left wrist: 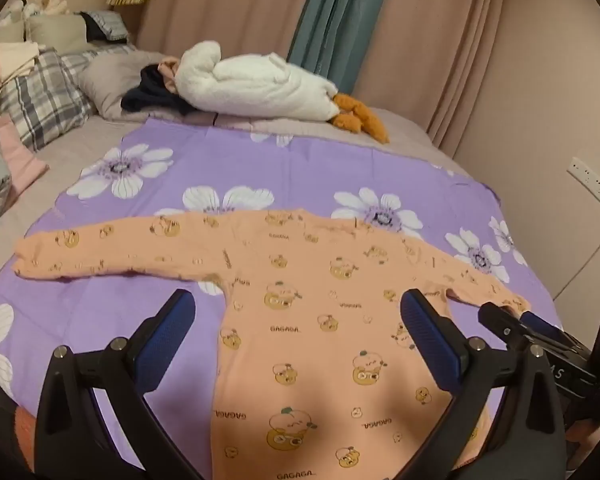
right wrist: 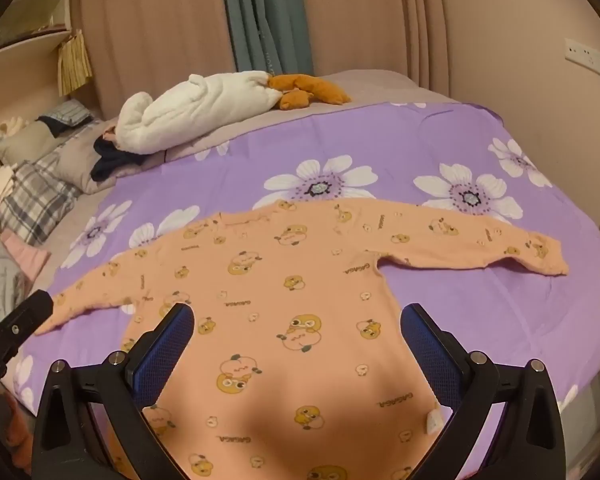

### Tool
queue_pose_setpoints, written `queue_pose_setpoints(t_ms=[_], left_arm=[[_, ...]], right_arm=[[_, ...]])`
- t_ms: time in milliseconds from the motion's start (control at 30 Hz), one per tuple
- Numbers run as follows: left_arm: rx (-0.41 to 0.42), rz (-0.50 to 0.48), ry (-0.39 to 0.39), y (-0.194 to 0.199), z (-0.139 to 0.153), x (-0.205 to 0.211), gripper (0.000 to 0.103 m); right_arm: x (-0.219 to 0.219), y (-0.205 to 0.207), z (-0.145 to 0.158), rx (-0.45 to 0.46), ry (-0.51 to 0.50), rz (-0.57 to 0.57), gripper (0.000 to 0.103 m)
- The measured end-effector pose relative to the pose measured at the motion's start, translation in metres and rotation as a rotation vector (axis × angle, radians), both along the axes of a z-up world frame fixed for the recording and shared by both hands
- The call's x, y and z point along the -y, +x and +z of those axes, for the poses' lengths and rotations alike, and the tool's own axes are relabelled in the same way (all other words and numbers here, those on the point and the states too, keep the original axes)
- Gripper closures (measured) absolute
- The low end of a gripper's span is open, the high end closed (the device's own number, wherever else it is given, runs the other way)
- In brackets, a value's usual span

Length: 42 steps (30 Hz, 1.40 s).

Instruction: Fold small clothes

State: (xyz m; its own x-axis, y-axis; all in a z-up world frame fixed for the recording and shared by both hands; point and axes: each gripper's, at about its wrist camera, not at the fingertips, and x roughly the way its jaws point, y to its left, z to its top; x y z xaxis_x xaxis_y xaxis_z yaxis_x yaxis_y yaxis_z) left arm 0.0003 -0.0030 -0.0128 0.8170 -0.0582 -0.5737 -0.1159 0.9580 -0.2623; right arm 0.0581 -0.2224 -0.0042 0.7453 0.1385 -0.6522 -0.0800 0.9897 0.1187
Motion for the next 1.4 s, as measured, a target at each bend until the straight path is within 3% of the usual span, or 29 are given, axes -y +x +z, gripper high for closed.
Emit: queue_pose_setpoints(t_ms=[433, 733, 1200, 1400], left_arm=[[-0.039, -0.016, 0.019, 0.001, -0.01, 0.003, 0.0], [-0.093, -0.044, -0.046, 0.008, -0.019, 0.001, 0.001], [-0.1, -0.006, 0.032, 0.009, -0.022, 0.0, 0.001], [-0.113, -0.01, 0.019, 0.011, -0.024, -0.005, 0.001]], right_arm=[[-0.008, 0.0, -0.008, -0.019, -0.006, 0.02, 0.001], [-0.009, 0.001, -0.009, -0.026, -0.001, 0.019, 0.001], [-0.008, 0.003, -0.01, -0.024, 0.02, 0.027, 0.001], [-0.007, 0.002, -0.007, -0.005, 0.046, 0.027, 0.001]])
